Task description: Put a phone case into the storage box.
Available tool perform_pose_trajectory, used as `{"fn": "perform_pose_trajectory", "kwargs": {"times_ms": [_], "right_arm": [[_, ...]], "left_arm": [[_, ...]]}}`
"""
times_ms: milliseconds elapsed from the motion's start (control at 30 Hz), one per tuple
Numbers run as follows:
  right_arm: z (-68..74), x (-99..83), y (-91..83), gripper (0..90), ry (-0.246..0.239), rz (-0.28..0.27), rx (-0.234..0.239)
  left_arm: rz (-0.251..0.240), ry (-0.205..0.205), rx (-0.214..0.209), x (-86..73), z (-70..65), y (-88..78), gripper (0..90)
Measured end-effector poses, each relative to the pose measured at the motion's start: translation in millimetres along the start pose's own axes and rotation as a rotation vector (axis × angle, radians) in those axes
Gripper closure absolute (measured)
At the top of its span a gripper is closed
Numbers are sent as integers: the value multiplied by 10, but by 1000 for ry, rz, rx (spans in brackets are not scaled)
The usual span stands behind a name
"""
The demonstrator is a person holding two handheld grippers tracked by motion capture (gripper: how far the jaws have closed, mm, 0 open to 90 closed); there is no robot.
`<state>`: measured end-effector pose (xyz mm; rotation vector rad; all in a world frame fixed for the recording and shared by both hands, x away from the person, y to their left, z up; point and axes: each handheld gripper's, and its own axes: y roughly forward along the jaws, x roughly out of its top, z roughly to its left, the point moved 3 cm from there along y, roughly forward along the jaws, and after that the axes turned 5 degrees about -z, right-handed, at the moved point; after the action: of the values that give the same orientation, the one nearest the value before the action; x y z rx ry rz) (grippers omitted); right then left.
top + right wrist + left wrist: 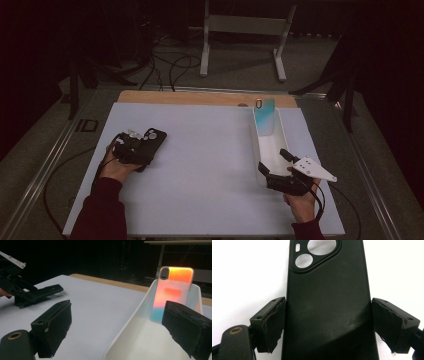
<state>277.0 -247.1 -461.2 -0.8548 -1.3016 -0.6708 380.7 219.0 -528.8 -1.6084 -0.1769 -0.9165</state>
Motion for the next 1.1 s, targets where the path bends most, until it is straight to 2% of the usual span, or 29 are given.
{"fn": "perform_pose_trajectory", "kwargs": {"times_ms": [267, 600, 867, 1000, 1100], "right_arm": [[10, 18, 17, 88, 6, 19, -8], [30, 48, 42, 101, 24, 42, -12], [11, 48, 61, 100, 33, 53, -2], [-28, 23, 98, 100, 66, 91, -10], [-63, 17, 120, 100, 72, 109, -21]], "left_arm": [[-72, -14, -34, 86, -56, -154, 158], [-141, 32, -50, 254, -244, -294, 156], [-217, 81, -81, 422, -475, -392, 155], [-232, 95, -112, 482, -593, -398, 155], [-240, 109, -125, 518, -678, -398, 155]]}}
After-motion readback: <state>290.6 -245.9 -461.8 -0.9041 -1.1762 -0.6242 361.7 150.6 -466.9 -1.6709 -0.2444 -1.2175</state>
